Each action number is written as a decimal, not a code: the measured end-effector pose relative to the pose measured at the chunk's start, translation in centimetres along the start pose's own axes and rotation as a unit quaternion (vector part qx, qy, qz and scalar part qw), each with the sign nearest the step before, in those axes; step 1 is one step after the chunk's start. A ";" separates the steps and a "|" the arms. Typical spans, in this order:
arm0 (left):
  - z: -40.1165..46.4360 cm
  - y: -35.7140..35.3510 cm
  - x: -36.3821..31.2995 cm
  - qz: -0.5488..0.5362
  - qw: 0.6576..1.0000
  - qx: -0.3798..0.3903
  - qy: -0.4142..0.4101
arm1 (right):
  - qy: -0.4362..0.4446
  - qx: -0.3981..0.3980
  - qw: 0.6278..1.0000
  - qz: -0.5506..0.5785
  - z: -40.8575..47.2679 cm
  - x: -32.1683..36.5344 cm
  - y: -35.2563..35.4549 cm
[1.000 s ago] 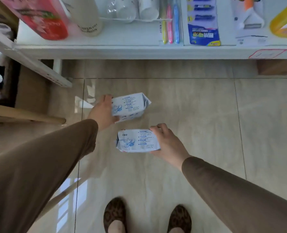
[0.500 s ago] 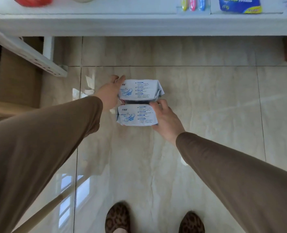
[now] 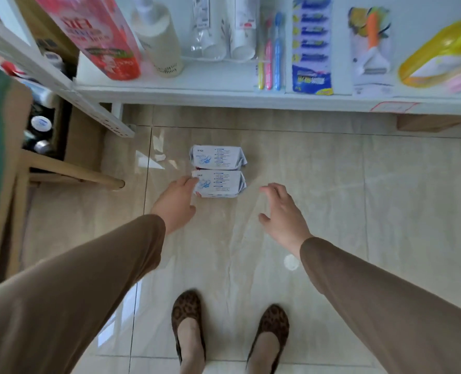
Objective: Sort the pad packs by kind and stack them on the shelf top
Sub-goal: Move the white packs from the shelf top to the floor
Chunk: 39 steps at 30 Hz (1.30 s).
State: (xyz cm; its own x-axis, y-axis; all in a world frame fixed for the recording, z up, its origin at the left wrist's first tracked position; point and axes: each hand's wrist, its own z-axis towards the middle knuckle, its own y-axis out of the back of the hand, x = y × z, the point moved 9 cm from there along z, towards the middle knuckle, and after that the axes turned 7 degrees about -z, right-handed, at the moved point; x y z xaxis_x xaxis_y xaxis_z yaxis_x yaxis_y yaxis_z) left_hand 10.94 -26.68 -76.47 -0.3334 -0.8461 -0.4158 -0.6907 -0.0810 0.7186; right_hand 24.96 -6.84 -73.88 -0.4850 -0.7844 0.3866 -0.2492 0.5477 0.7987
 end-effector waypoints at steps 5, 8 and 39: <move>-8.8 6.2 -10.2 0.018 1.000 0.004 -0.012 | -0.014 0.004 1.000 0.018 -7.9 1.7 11.0; -14.4 12.8 -18.5 0.033 0.997 -0.025 -0.065 | -0.007 -0.008 1.000 0.008 -13.0 3.5 19.8; -17.0 54.8 -51.7 -0.015 0.946 -0.226 -0.231 | 0.054 -0.252 0.966 0.017 -13.6 9.2 73.7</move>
State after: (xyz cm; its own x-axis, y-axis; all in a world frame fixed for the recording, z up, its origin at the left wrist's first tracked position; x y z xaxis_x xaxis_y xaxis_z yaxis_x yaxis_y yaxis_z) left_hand 1.28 3.64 -6.12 -0.6356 -0.5275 -0.5637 -0.3943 -0.4059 0.8245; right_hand 13.58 22.37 -5.16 -0.3883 -0.8090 0.4414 0.2181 0.3847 0.8969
